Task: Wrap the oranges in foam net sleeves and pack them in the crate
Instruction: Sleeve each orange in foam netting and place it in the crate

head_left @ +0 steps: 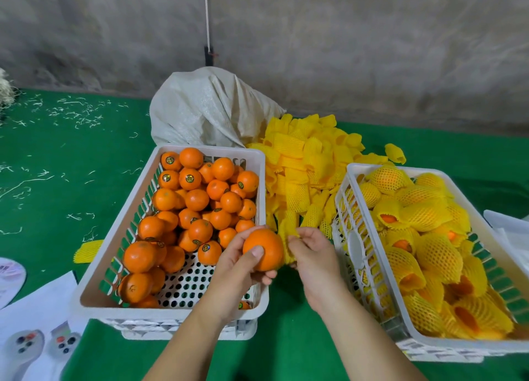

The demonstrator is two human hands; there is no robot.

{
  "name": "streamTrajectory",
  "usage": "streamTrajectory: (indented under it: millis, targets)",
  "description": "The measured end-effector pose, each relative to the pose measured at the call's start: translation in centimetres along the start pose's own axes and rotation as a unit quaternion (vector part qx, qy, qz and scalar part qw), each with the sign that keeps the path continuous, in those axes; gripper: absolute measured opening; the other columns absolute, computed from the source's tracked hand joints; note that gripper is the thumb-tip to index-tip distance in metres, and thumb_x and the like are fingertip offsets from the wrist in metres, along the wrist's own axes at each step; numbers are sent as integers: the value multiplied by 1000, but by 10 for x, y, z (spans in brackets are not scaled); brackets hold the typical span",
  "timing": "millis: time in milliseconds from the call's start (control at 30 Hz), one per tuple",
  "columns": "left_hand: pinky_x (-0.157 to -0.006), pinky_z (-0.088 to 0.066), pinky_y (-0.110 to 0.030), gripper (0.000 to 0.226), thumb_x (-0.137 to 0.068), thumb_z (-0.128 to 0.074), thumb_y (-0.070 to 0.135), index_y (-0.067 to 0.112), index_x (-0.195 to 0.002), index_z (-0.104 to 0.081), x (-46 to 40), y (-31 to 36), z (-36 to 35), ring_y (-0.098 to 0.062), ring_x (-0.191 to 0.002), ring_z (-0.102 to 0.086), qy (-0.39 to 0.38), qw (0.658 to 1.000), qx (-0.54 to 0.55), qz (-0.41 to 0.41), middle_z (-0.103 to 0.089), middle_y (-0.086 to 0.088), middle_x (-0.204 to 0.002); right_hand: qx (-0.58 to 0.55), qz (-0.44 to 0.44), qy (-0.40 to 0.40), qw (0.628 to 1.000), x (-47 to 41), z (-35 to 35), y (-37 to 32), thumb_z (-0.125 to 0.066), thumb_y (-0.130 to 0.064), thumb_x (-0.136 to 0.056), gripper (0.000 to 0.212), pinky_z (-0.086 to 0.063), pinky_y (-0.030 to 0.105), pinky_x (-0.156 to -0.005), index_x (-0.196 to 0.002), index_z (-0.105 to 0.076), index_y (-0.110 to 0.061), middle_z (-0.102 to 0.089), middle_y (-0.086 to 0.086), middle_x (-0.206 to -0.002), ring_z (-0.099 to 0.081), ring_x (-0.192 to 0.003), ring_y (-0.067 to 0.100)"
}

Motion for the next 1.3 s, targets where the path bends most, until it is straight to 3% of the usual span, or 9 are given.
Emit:
streamTrajectory:
  millis: [100,200,333,533,733,867,1000,1233,1300]
  targets:
    - [-64,-57,-32,83,-71,-91,60,24,-141,-64,6,0,-2,-30,-73,-68,-9,1000,21,-2,-74,-8,-115,164,190,60,966,-5,4,-10,-71,-19,-96,19,-44,19,-67,-93,-58,-32,-64,-11,-91,-60,-84,3]
    - [-62,-57,-28,81,-67,-93,62,29,-137,-68,10,-2,-4,-31,-74,-71,-58,998,-35,19,-72,-8,-121,313,284,-9,906,-2,2,-4,-69,-11,-93,18,-49,26,-73,-99,-61,-26,-58,-12,-98,-52,-84,4]
    - [-61,-57,-26,74,-71,-92,59,27,-134,-71,8,-4,-2,-28,-71,-72,-90,995,-38,33,-75,-14,-114,310,267,-57,911,-3,7,-3,-68,-2,-90,21,-54,37,-79,-101,-67,-20,-61,-8,-99,-57,-87,12]
    - [-64,-58,-31,58,-74,-91,53,36,-126,-72,-6,-13,2,-28,-75,-73,66,997,-50,-5,-73,-15,-114,106,175,-106,973,-7,20,-16,-73,-19,-96,10,-55,31,-81,-95,-69,-29,-74,-9,-89,-70,-88,10]
    - [-75,-63,-40,61,-72,-83,47,59,-119,-45,-7,-13,6,-31,-99,-73,178,981,-60,-40,-60,-12,-126,173,242,-166,940,17,-1,-7,-62,-39,-95,3,-54,26,-74,-98,-60,-40,-67,-16,-90,-63,-84,6]
    - [-77,-62,-37,50,-97,-64,21,47,-138,-51,-7,-10,4,-34,-107,-74,123,992,7,-18,-72,-17,-121,207,293,-183,915,29,-16,6,-58,-34,-100,9,-49,16,-76,-106,-56,-40,-61,-20,-97,-61,-94,6]
    - [-78,-60,-40,58,-89,-55,14,28,-145,-51,-7,-8,4,-29,-100,-69,39,995,90,-12,-71,-14,-117,273,357,-141,882,23,-18,3,-66,-27,-92,34,-40,6,-85,-121,-50,-34,-40,-20,-106,-46,-108,3]
    - [-68,-59,-31,57,-74,-89,41,37,-126,-64,-8,-9,7,-18,-88,-73,177,982,-18,-65,-74,-4,-115,217,292,-102,926,11,-6,-12,-69,-5,-94,24,-56,34,-77,-113,-72,-20,-62,-9,-103,-61,-84,11]
    - [-75,-61,-30,54,-73,-89,39,32,-121,-65,-8,-11,7,-16,-96,-75,190,977,-38,-86,-76,2,-110,216,306,-99,922,22,-10,-17,-68,-6,-91,23,-54,26,-71,-109,-72,-20,-61,-13,-99,-59,-81,11]
Point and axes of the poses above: each hand's wrist, its own x-axis away from the middle knuckle, its own z-axis out of the back of the hand, y = z × x, the point moved 2 cm from there along -x, towards the middle knuckle
